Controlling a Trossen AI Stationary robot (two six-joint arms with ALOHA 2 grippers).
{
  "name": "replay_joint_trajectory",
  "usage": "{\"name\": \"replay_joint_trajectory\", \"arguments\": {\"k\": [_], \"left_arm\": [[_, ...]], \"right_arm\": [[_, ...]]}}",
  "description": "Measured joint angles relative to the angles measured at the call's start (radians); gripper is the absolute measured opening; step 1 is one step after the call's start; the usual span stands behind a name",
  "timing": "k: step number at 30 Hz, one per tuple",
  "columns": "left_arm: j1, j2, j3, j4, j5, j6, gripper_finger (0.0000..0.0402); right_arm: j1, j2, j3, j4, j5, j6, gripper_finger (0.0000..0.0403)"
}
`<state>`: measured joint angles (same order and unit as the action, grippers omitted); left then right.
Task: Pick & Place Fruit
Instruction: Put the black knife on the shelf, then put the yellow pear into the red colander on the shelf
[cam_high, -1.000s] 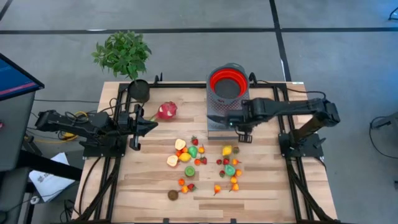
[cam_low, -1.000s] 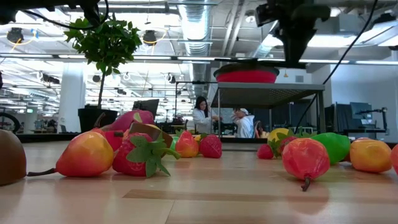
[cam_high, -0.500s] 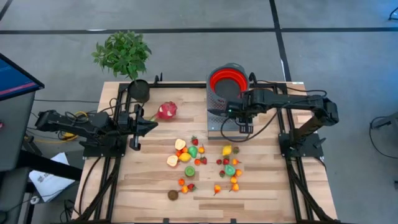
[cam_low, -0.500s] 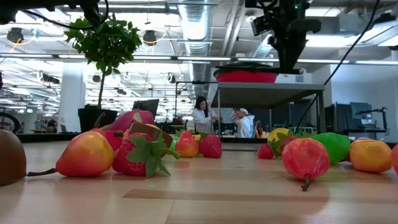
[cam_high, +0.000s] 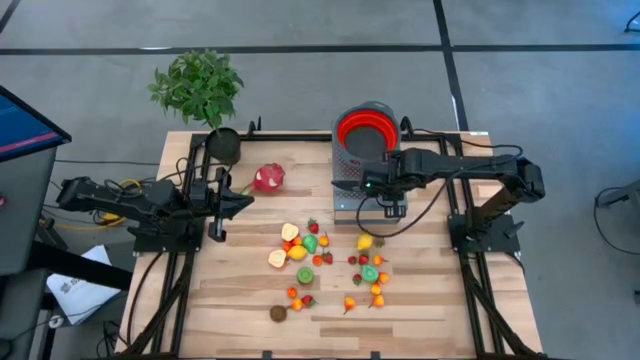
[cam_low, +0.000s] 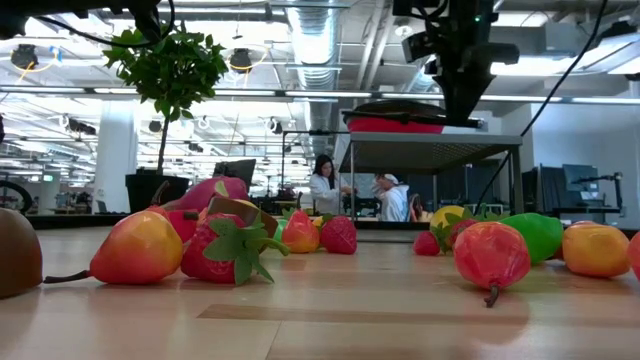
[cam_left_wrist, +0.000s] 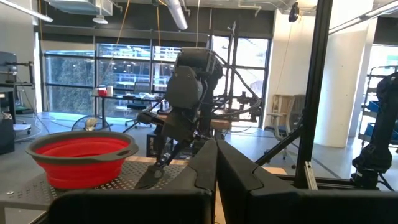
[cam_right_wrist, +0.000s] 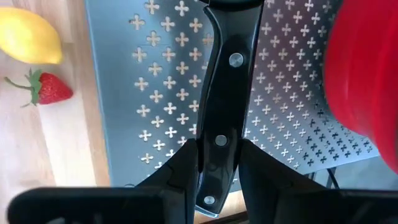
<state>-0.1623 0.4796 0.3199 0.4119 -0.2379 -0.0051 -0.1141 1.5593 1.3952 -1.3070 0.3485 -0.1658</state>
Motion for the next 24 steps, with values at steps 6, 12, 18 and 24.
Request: {"name": "replay_joint_trajectory", "arguments": {"k": [6,12,18,24], "left_arm": [[0.0,0.0,0.0,0.0,0.0,0.0,0.0003],[0.0,0.0,0.0,0.0,0.0,0.0,0.0003],[0.0,0.0,0.0,0.0,0.0,0.0,0.0003],[0.0,0.0,0.0,0.0,0.0,0.0,0.0003]], "right_arm": [[-0.022,0.0,0.0,0.014,-0.004,0.018,0.0103],[-0.033,0.0,0.0,0.015,-0.007,0.043,0.016],[-0.015,-0.001,0.014,-0.008,-0.007,0.039,0.0195],[0.055,-0.005,0.112,-0.041,-0.01,0.096,0.0155]]}}
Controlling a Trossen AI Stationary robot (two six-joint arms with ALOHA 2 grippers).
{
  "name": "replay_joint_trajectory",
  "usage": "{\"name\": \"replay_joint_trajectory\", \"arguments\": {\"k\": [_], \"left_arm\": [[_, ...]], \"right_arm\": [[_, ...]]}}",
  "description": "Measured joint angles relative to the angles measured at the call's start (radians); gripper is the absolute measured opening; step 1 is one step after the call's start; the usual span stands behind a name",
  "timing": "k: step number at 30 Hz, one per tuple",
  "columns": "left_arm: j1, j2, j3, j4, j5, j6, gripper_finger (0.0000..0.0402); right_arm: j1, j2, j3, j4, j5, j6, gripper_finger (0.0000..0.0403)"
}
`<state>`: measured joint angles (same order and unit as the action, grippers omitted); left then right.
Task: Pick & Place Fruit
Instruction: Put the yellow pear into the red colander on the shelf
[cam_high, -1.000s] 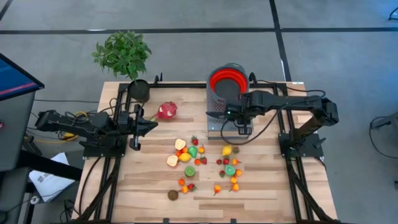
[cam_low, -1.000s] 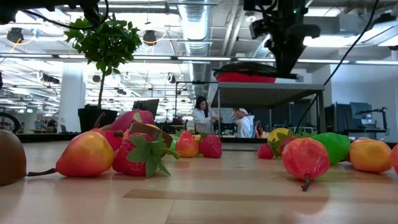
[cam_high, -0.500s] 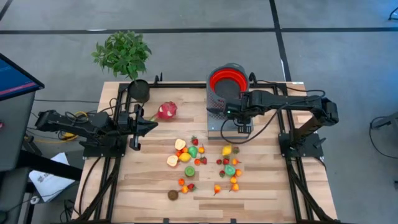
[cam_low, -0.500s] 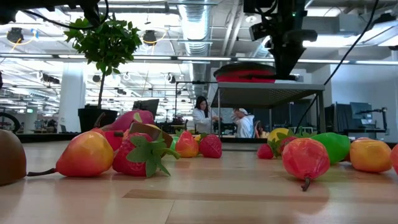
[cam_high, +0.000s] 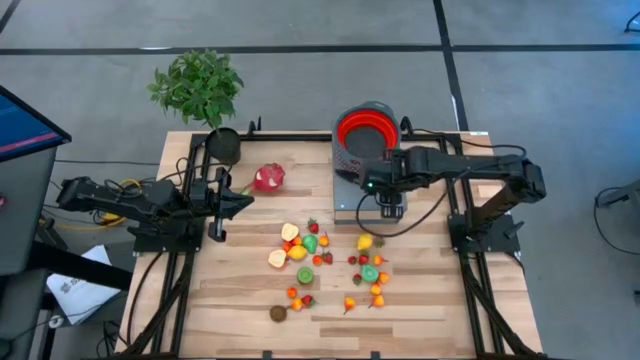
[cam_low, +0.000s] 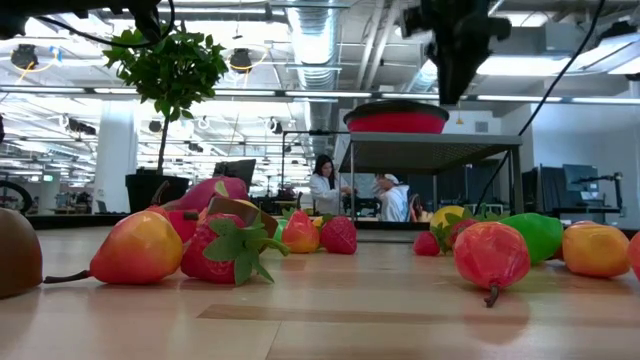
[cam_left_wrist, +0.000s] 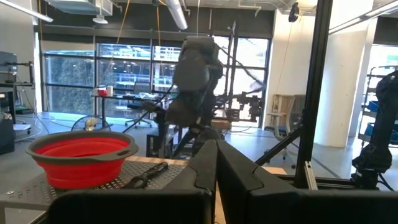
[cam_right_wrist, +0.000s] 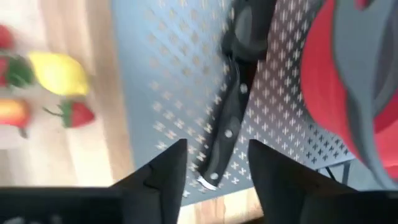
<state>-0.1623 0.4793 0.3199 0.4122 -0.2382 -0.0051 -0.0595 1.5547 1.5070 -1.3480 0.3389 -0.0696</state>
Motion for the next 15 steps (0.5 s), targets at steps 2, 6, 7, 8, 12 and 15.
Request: {"name": "replay_joint_trajectory", "arguments": {"k": [2,6,7,8,12,15], "left_arm": [[0.0,0.0,0.0,0.0,0.0,0.0,0.0003],[0.0,0.0,0.0,0.0,0.0,0.0,0.0003],[0.0,0.0,0.0,0.0,0.0,0.0,0.0003],[0.0,0.0,0.0,0.0,0.0,0.0,0.0003],[0.0,0.0,0.0,0.0,0.0,-0.002,0.0003],[0.0,0.0,0.0,0.0,0.0,-0.003,0.0003]], "right_arm": [[0.024,-0.002,0.018,-0.002,-0.001,0.018,0.0126],[0.068,-0.027,0.002,0.037,-0.002,0.082,0.0062],[0.08,-0.039,-0.012,0.052,-0.002,0.099,0.0047],[0.094,-0.053,-0.028,0.058,-0.002,0.116,0.0032],[0.168,-0.133,-0.093,0.104,-0.004,0.223,0.0007],[0.235,-0.212,-0.146,0.202,0.0,0.312,0.002]]}}
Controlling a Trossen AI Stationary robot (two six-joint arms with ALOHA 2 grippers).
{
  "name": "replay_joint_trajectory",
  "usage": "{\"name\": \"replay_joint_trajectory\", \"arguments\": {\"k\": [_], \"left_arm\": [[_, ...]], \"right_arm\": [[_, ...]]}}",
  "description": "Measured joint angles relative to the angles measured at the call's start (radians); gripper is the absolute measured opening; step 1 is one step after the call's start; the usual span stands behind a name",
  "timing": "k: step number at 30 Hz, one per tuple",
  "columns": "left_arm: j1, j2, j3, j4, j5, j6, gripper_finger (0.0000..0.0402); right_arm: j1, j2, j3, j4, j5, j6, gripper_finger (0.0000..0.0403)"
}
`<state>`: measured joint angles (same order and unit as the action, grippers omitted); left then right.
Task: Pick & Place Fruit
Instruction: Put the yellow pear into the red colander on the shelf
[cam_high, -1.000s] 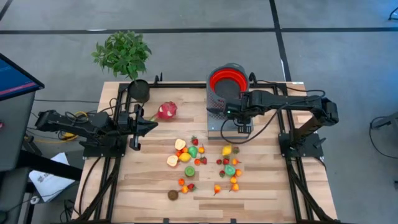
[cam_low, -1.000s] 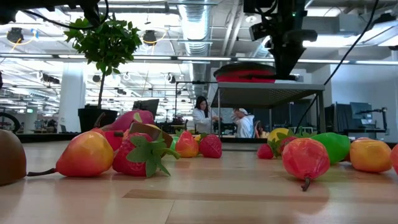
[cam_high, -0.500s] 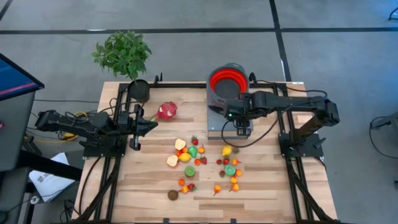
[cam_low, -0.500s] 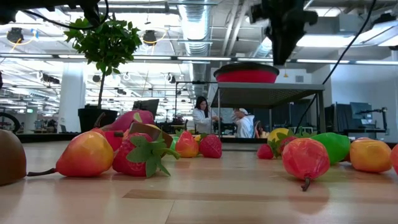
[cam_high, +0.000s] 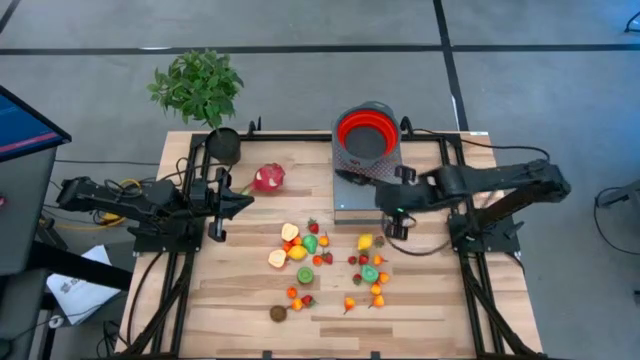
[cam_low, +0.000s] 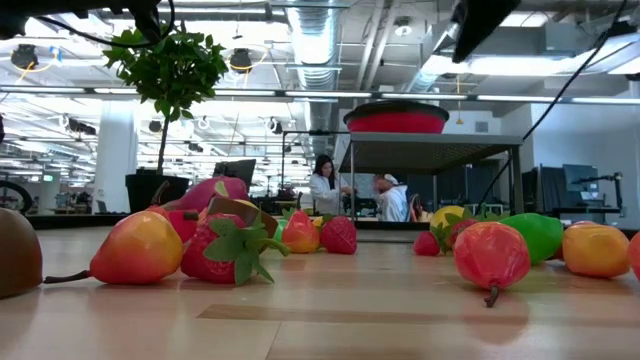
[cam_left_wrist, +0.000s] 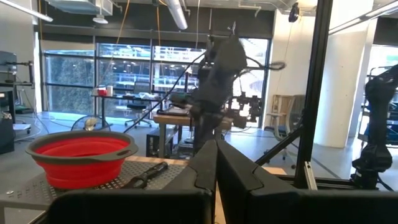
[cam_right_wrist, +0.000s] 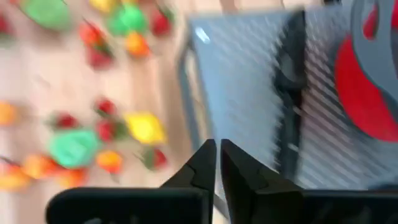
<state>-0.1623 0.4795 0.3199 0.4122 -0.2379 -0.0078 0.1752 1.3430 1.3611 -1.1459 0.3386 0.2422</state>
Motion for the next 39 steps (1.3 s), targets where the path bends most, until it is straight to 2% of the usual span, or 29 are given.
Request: {"name": "replay_joint_trajectory", "arguments": {"k": [4,9,14,24,28,32,39], "left_arm": [[0.0,0.0,0.0,0.0,0.0,0.0,0.0003],[0.0,0.0,0.0,0.0,0.0,0.0,0.0003],[0.0,0.0,0.0,0.0,0.0,0.0,0.0003],[0.0,0.0,0.0,0.008,0.0,0.0,0.0003],[0.0,0.0,0.0,0.009,0.0,0.0,0.0003],[0.0,0.0,0.0,0.01,0.0,0.0,0.0003],[0.0,0.0,0.0,0.01,0.0,0.0,0.0003]], "right_arm": [[0.08,-0.095,-0.083,0.177,0.003,0.066,0.0026],[0.16,-0.16,-0.186,0.319,0.003,0.111,0.0017],[0.223,-0.188,-0.312,0.483,0.062,0.11,0.0002],[0.28,-0.197,-0.536,0.895,0.164,0.096,0.0001],[0.28,-0.192,-0.577,0.945,0.165,0.109,0.0003],[0.28,-0.193,-0.582,0.942,0.165,0.169,0.0003],[0.281,-0.193,-0.582,0.979,0.165,0.177,0.0001]]}}
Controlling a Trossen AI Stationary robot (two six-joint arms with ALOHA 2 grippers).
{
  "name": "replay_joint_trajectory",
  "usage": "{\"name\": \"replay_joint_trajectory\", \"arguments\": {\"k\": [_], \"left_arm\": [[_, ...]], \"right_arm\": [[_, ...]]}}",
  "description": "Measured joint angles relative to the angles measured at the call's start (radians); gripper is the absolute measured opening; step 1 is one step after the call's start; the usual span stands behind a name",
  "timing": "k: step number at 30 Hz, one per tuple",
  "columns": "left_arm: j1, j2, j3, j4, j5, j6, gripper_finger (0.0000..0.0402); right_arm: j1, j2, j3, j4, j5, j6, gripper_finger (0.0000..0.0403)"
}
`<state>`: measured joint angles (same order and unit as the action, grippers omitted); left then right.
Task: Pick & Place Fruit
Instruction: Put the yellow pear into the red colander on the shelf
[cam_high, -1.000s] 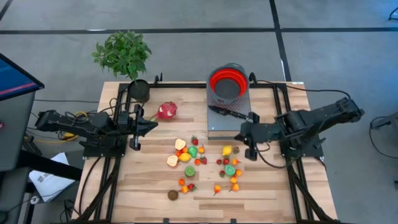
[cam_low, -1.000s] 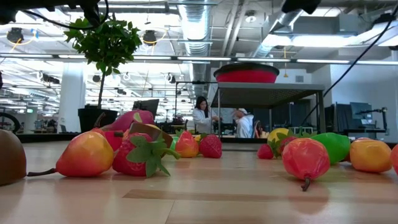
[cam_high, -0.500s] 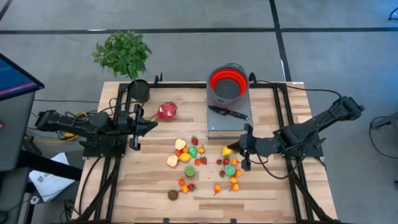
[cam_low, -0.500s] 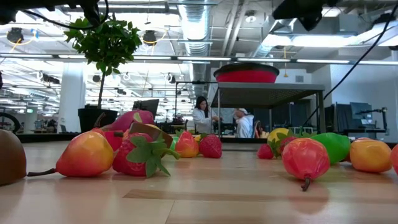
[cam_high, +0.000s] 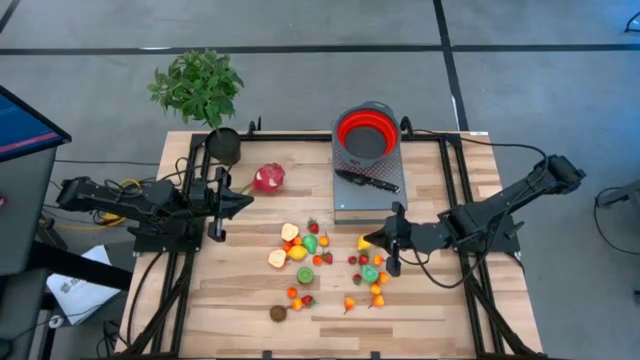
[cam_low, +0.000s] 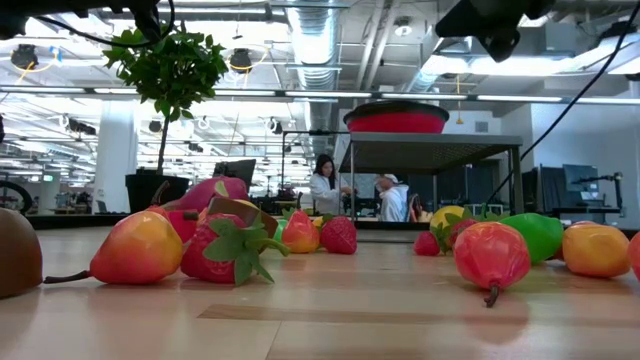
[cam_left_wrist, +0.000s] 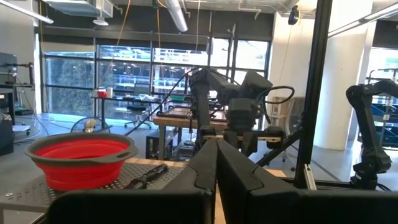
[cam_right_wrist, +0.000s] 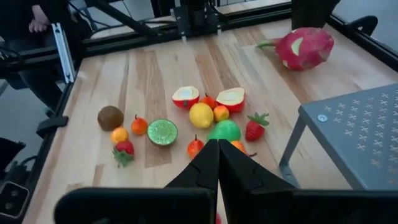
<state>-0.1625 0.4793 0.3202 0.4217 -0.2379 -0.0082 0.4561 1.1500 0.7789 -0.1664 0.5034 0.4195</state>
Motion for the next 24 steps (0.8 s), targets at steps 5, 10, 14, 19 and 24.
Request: {"name": "replay_joint_trajectory", "arguments": {"k": [5,10,14,19,24], "left_arm": [[0.0,0.0,0.0,0.002,0.0,0.0,0.0003],[0.0,0.0,0.0,0.002,0.0,0.0,0.0003],[0.0,0.0,0.0,0.003,0.0,0.0,0.0003],[0.0,0.0,0.0,0.003,0.0,0.0,0.0003],[0.0,0.0,0.0,0.003,0.0,0.0,0.0003]], "right_arm": [[-0.002,0.0,0.0,0.003,0.0,0.0,0.0001],[-0.002,0.0,0.0,0.001,-0.004,-0.008,0.0002],[-0.006,0.0,0.0,0.0,-0.004,-0.011,0.0001],[-0.015,0.0,0.0,0.0,-0.005,-0.011,0.0004],[-0.027,0.0,0.0,0.0,-0.005,-0.01,0.0005]]}}
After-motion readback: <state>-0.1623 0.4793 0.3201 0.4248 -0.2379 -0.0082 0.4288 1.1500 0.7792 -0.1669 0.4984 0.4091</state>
